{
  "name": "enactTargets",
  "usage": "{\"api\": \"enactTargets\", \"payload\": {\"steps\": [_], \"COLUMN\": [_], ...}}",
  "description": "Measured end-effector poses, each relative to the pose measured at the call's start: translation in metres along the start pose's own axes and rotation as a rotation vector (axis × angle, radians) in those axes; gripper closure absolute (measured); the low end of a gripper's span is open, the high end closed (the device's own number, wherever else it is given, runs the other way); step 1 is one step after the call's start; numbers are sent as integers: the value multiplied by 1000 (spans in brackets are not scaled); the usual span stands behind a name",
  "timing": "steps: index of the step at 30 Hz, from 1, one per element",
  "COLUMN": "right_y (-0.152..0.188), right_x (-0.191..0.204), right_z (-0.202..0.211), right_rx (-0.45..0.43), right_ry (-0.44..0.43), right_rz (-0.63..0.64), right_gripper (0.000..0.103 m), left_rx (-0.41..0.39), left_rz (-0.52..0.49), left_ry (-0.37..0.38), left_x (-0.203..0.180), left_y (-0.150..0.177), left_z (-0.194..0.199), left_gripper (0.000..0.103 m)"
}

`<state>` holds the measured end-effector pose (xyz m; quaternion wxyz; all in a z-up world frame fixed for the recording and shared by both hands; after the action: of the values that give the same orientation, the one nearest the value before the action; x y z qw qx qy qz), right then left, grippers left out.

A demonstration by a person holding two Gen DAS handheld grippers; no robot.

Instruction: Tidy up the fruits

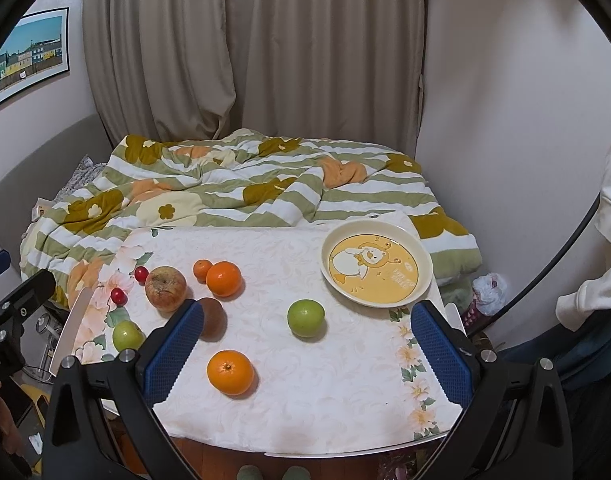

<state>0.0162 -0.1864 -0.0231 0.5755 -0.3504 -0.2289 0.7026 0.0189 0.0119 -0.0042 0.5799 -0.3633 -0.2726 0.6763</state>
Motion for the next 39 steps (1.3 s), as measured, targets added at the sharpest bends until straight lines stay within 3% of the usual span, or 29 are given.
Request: {"api": "enactTargets", "payload": {"steps": [39], "right_y": [-1], "right_x": [-1], "right_z": [2], "right_rx": [-5], "right_ry": [-3], "right_rz": [-3], "right_gripper": [0], "left_rx": [-7], "left_rz": [16], "left_ry": [-17], "left_x": [5], "left_y": [-3], "left_z": [4], "left_gripper": [0]}}
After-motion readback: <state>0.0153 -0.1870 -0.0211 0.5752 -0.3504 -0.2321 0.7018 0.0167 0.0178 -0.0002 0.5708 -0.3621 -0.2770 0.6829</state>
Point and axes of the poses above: each gripper's, at about its wrist camera, not at the fingertips, and z roughly against the way its jaws point, x to its left, y to its underside, the point moved 2 cm from there along -z, roughly the way its jaws point, and after that the axes turned 15 degrees about z, right-handed, at the moved point
